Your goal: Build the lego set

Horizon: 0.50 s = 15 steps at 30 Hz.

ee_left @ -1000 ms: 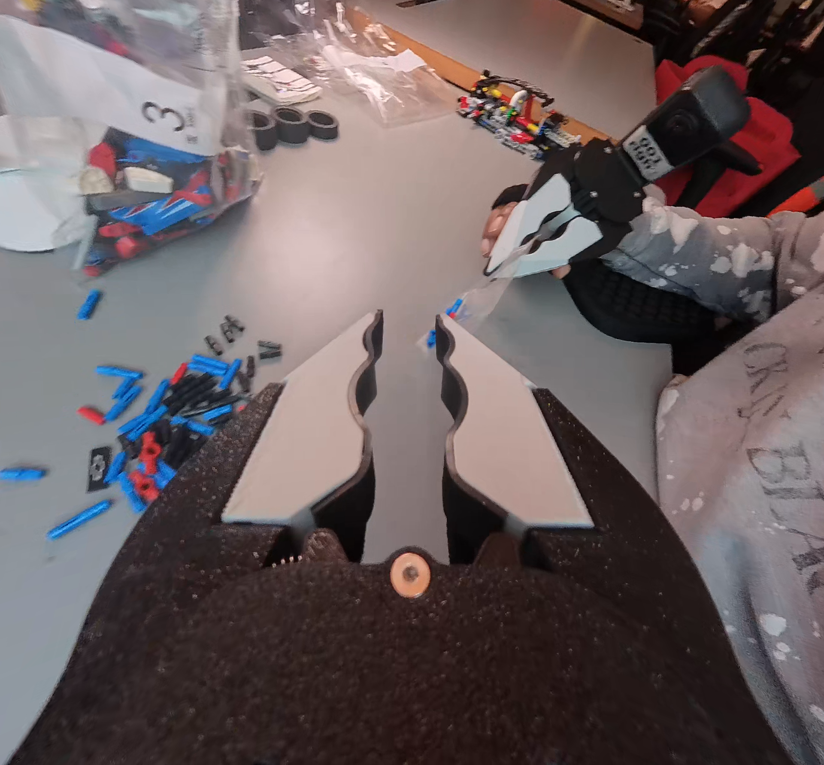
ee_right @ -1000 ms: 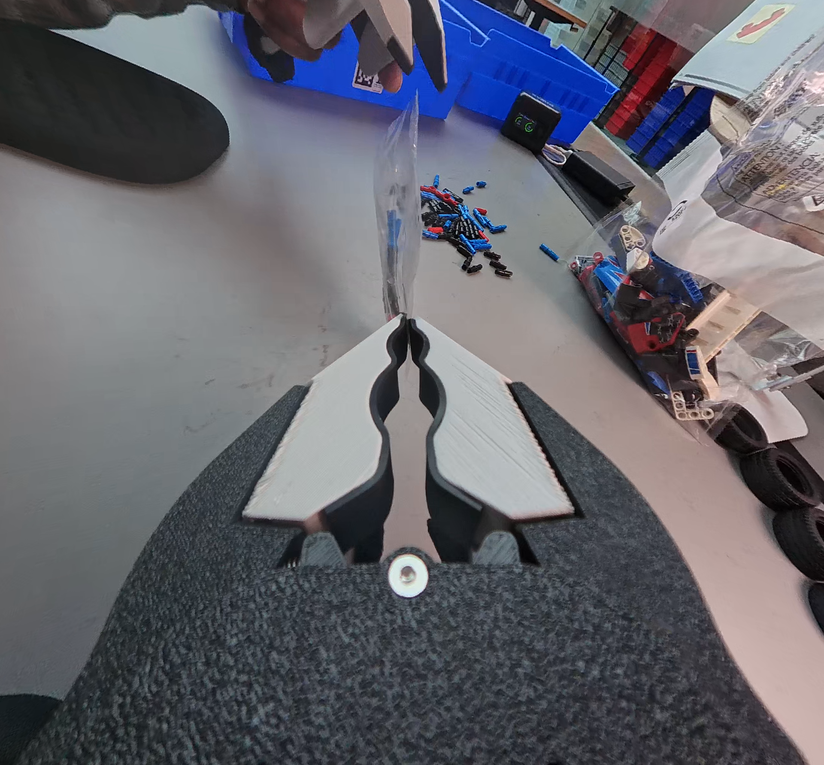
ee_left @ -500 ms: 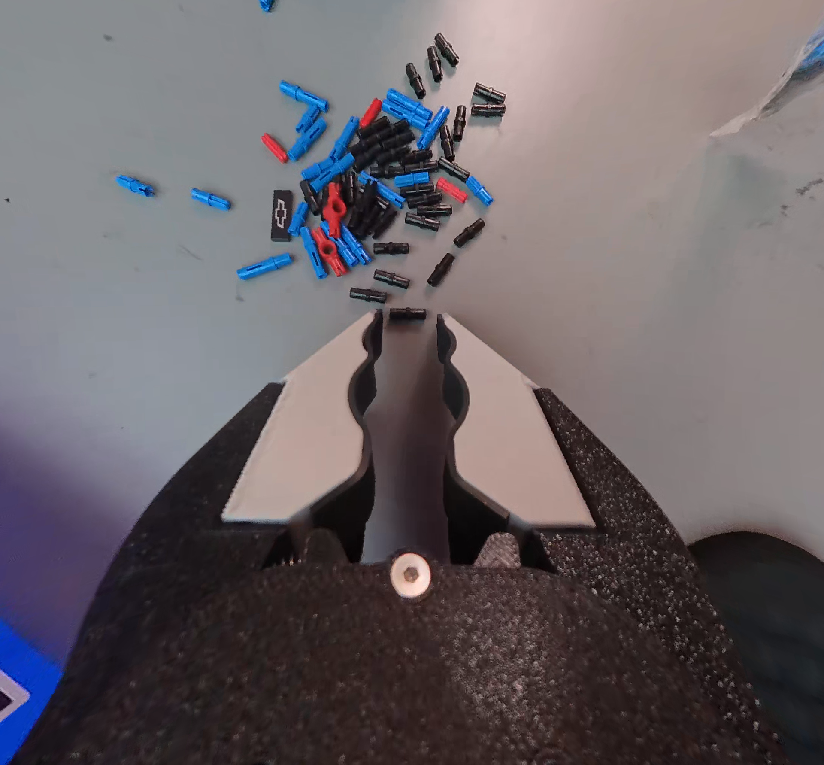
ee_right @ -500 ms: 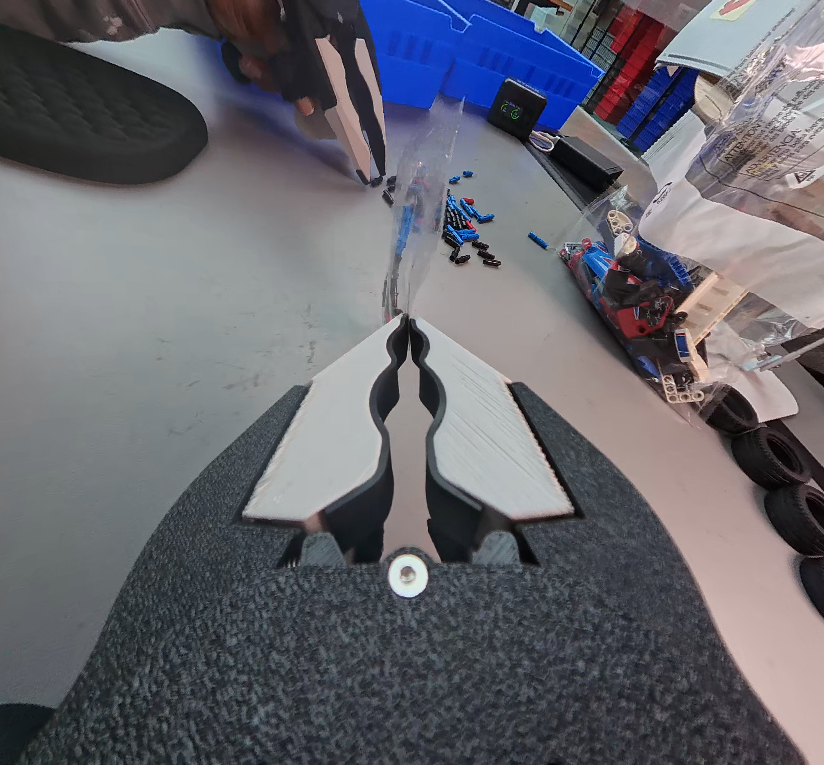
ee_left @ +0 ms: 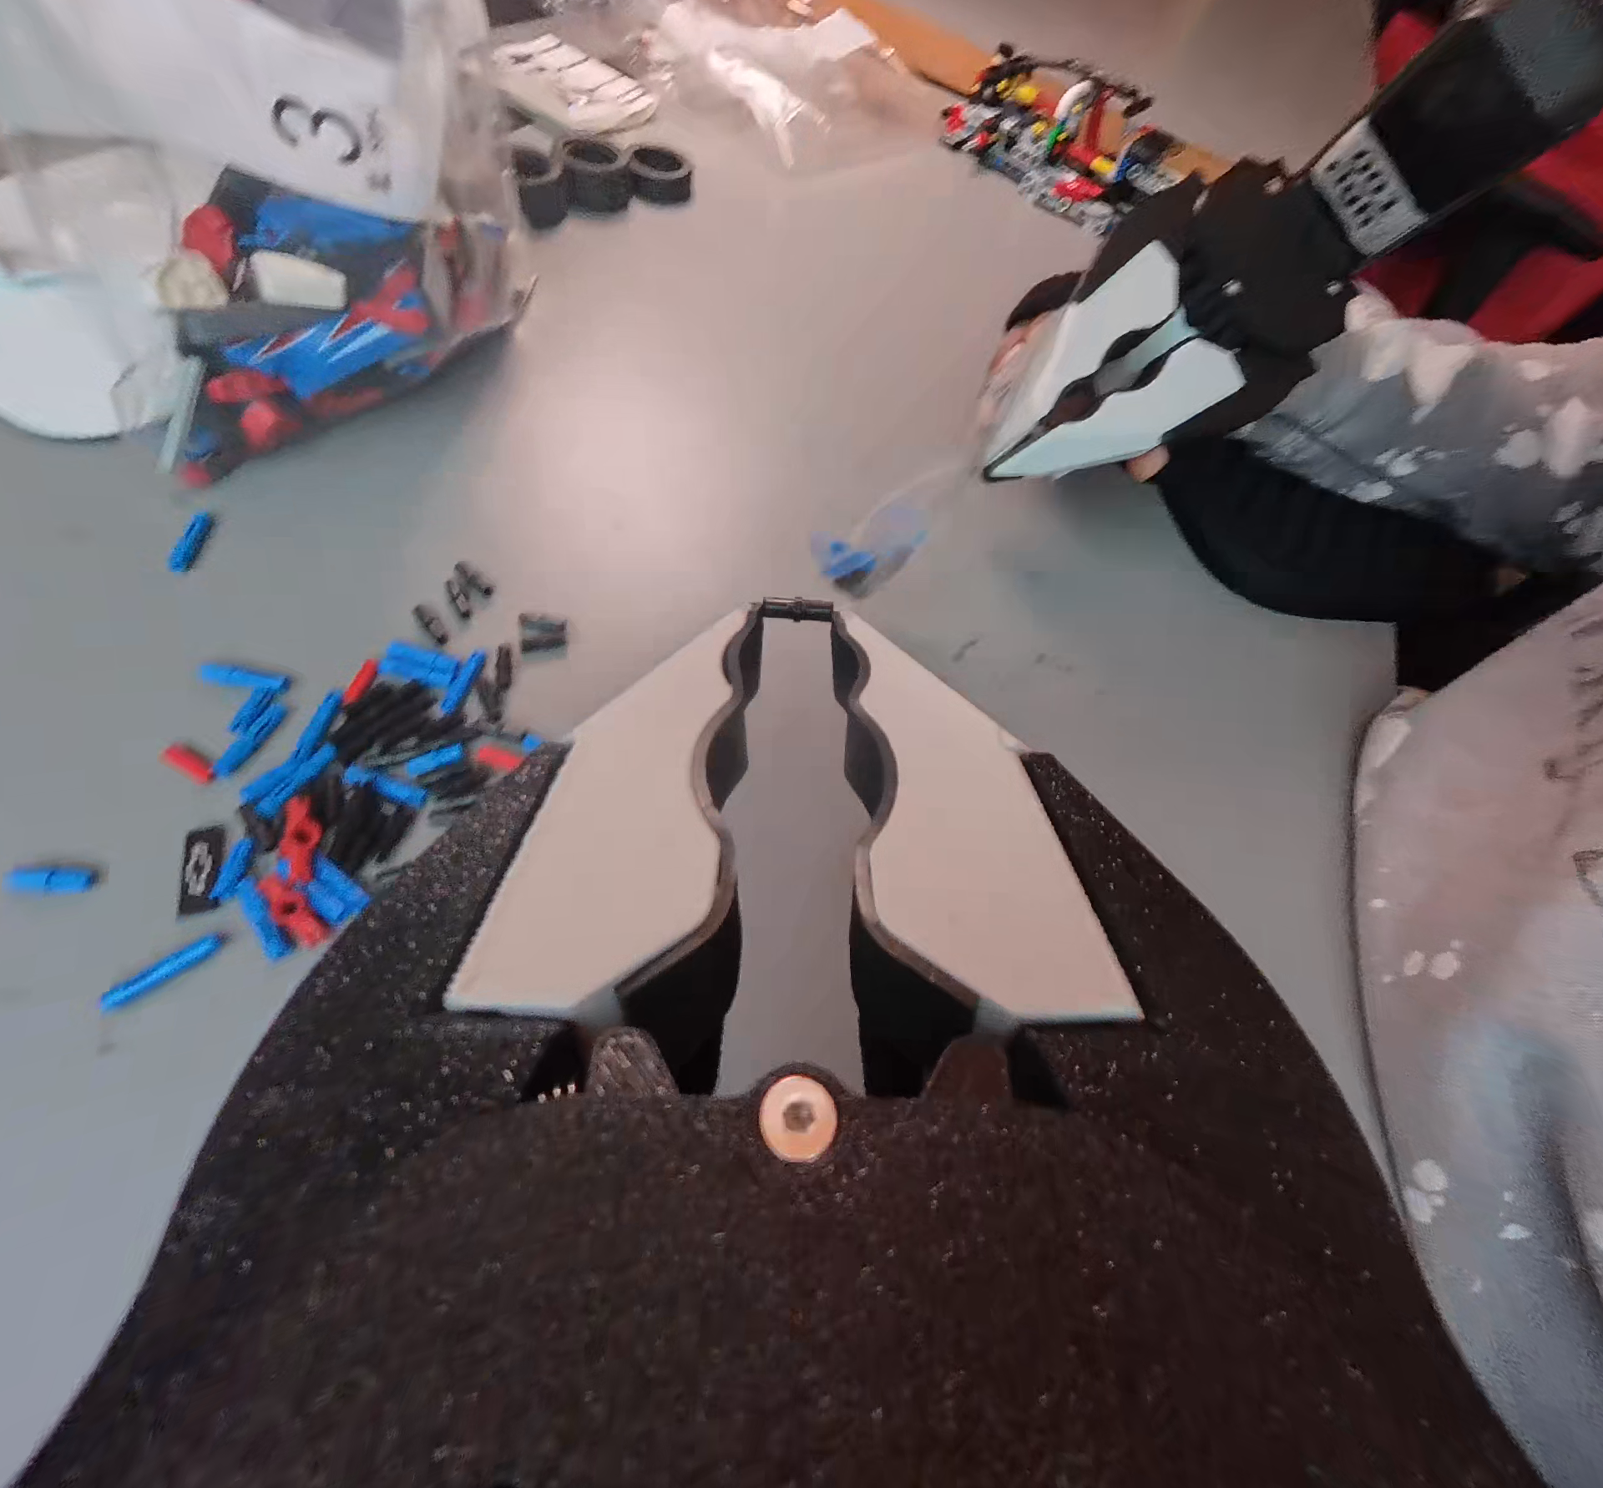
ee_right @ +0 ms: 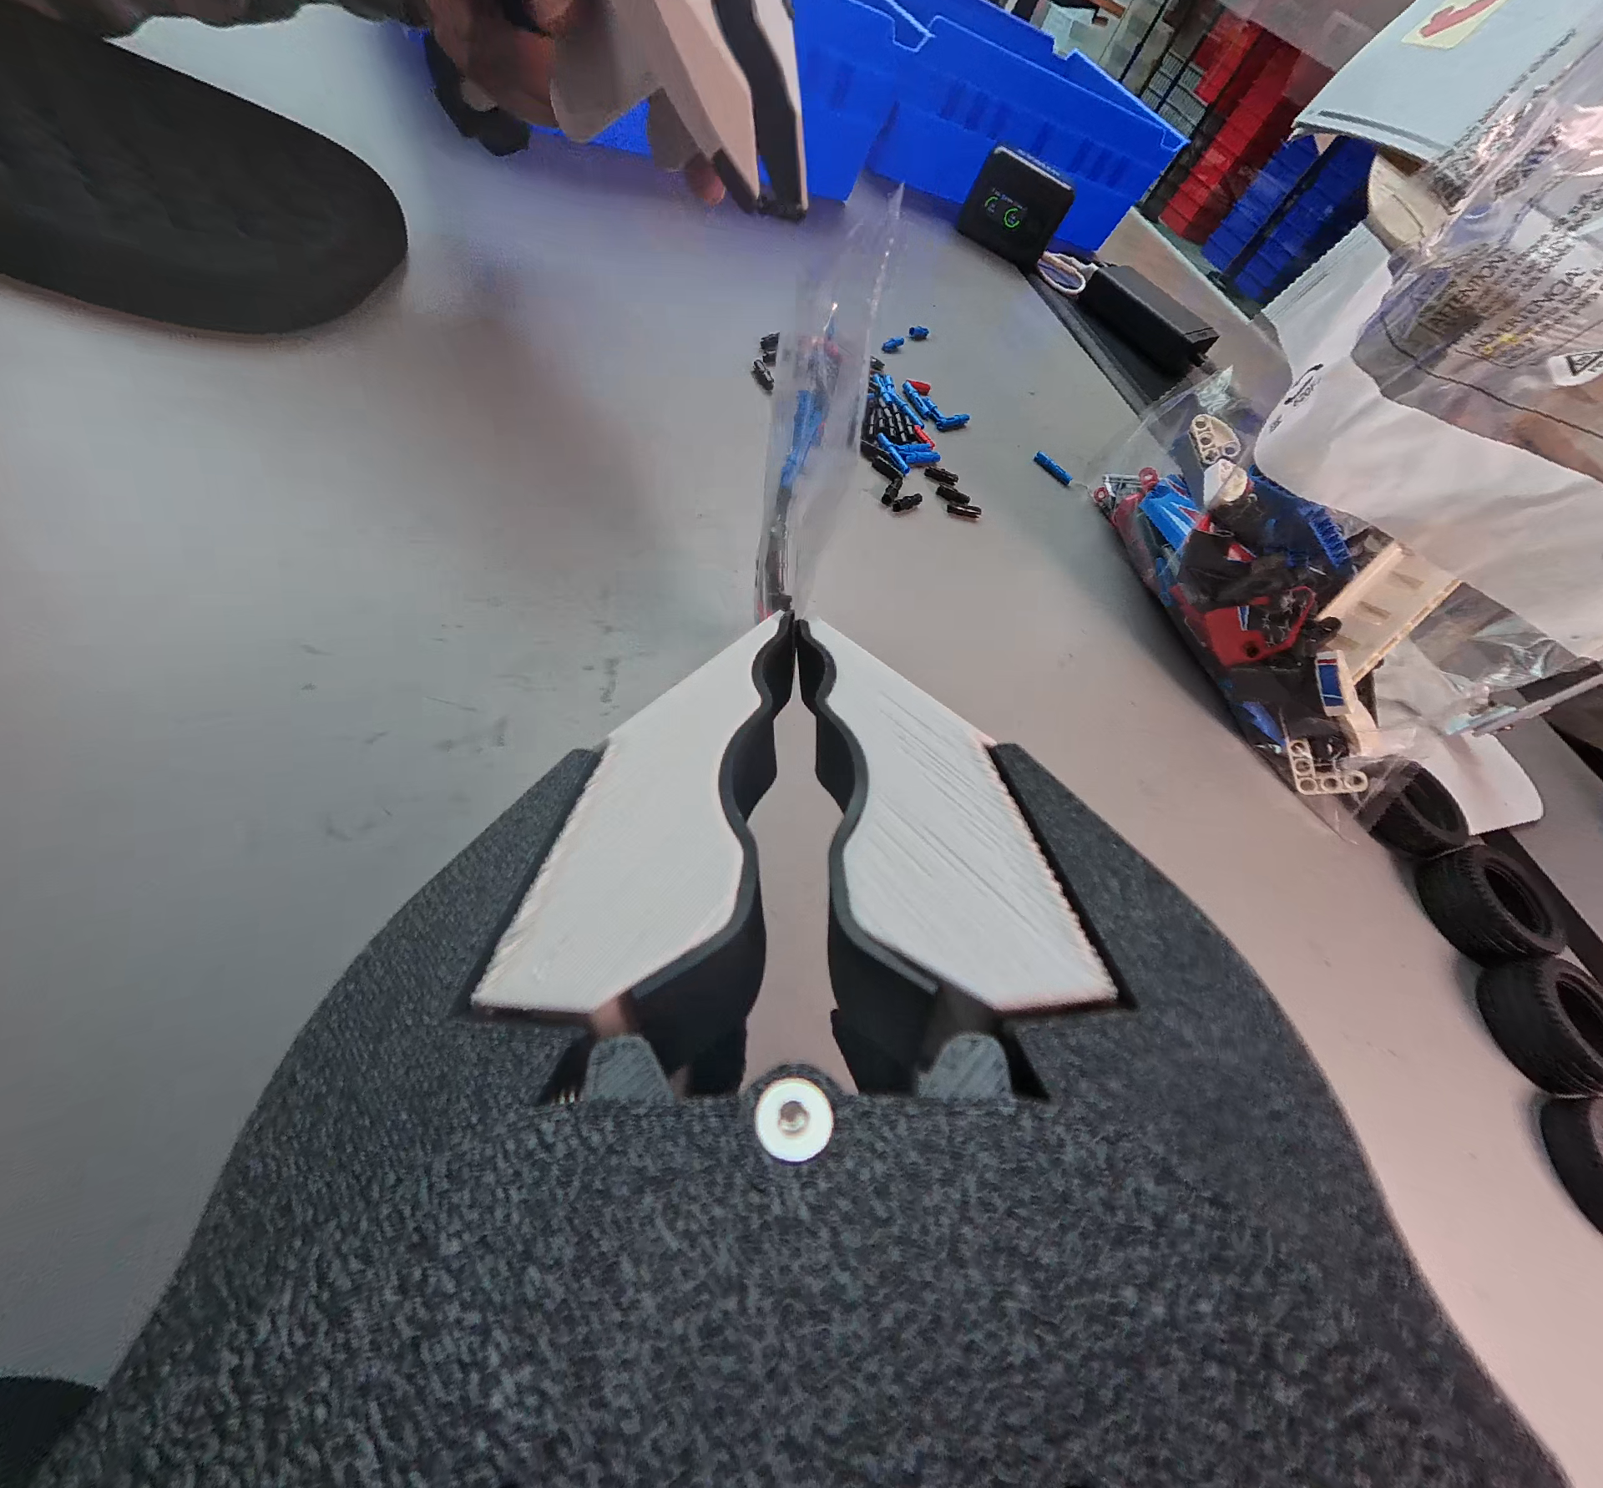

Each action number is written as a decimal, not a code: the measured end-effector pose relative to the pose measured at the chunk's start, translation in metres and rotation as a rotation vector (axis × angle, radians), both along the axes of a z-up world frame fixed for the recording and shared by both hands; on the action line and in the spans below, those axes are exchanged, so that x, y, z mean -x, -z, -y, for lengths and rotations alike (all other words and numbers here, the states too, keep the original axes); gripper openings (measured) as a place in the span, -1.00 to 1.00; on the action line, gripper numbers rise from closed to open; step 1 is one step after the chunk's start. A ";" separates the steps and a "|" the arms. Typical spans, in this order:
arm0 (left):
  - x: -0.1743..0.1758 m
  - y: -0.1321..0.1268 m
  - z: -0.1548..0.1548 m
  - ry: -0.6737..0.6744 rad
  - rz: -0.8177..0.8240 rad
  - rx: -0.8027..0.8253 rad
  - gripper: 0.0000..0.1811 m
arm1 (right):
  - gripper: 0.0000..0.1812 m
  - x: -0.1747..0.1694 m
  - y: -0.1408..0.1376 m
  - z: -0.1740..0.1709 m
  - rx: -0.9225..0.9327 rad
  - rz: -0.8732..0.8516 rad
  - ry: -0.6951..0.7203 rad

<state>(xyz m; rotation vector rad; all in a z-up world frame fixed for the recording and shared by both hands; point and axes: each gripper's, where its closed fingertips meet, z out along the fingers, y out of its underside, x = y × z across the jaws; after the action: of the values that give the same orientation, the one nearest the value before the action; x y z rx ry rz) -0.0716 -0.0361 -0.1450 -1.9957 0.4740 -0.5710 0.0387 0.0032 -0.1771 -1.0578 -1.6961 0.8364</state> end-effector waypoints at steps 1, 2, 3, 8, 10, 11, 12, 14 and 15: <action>-0.012 -0.008 -0.001 0.032 0.014 -0.017 -0.83 | -1.00 0.000 0.000 0.001 -0.001 0.001 -0.003; -0.020 -0.012 -0.004 0.052 0.013 -0.026 -0.83 | -1.00 0.000 0.000 0.002 -0.001 0.000 -0.006; -0.028 -0.013 -0.006 0.069 0.006 -0.027 -0.83 | -1.00 0.000 0.000 0.002 -0.001 0.000 -0.007; -0.049 -0.001 -0.011 0.132 -0.015 0.020 -0.80 | -1.00 -0.001 0.000 0.002 0.001 -0.001 -0.005; -0.050 -0.002 -0.009 0.143 0.002 0.023 -0.76 | -1.00 -0.001 0.000 0.002 0.002 0.000 -0.005; -0.046 -0.006 -0.008 0.135 0.015 0.014 -0.75 | -1.00 -0.001 -0.001 0.002 0.004 -0.001 -0.005; -0.040 -0.010 -0.008 0.119 0.025 0.001 -0.74 | -1.00 -0.001 -0.001 0.001 0.006 -0.002 -0.005; -0.009 -0.015 -0.013 0.017 0.004 -0.019 -0.75 | -1.00 -0.001 -0.001 0.001 0.006 -0.002 -0.004; 0.013 -0.012 -0.016 -0.060 -0.027 -0.016 -0.76 | -1.00 -0.001 -0.001 0.001 0.007 -0.002 -0.004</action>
<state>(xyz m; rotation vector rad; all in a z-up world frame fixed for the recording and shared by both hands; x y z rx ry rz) -0.0851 -0.0197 -0.1332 -1.9979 0.4323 -0.5029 0.0401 0.0025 -0.1763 -1.0589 -1.6952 0.8464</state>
